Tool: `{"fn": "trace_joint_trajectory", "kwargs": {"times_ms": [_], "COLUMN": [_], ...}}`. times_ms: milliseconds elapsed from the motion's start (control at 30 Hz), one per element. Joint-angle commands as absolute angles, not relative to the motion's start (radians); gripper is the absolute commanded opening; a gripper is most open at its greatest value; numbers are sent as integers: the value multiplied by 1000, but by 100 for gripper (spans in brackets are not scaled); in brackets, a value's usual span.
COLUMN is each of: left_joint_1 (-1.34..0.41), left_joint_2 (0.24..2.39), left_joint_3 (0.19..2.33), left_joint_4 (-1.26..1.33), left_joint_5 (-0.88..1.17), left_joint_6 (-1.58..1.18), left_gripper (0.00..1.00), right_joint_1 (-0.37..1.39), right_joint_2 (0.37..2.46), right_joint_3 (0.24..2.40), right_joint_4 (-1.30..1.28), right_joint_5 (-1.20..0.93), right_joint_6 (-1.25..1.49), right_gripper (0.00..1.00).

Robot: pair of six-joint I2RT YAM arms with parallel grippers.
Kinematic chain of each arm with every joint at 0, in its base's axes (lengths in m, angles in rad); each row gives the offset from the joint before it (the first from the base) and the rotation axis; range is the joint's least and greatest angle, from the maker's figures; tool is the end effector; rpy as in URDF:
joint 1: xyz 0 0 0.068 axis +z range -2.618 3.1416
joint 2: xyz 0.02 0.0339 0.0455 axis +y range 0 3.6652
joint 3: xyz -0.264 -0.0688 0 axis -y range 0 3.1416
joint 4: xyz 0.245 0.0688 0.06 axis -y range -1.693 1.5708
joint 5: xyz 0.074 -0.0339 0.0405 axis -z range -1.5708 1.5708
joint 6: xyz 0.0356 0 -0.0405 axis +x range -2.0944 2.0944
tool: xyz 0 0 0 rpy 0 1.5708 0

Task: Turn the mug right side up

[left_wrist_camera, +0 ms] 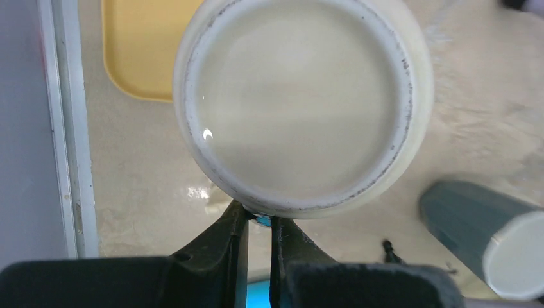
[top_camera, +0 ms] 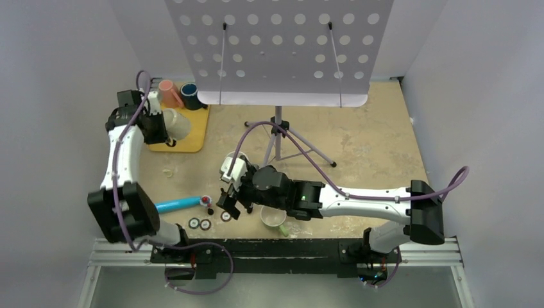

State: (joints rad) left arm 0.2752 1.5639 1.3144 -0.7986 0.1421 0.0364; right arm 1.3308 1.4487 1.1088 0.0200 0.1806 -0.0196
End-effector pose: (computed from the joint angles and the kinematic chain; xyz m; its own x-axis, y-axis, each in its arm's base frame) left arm 0.3141 0.0834 0.2805 -0.8406 -0.1999 -0.5034 -0.1705 0.9798 -0.1045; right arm 0.0876 0.3310 0.3161 -0.0568 -0.3132 -0.9480 -0.9163 0.3934 -0.0751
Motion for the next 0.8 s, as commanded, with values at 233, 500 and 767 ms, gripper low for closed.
{"fn": "trace_joint_trajectory", "kwargs": {"times_ms": [233,500,767], "left_joint_1": [282,282,282], "left_joint_2": [922,813,761], "left_joint_3": [1180,1245,1304], "left_joint_4": [-1056,-1316,-1385], "left_joint_5": [516,646,752], "left_joint_6": [9,92,105], "left_gripper": [0,0,0], "right_joint_1": [1149,1134,1115], "right_joint_2": [1619,1665,1702], "right_joint_3": [1082,1047,1070], "right_joint_4": [647,939,1012], "right_joint_5": [-204,-183,-191], "right_joint_6": [588,679,719], "right_gripper": [98,98,96]}}
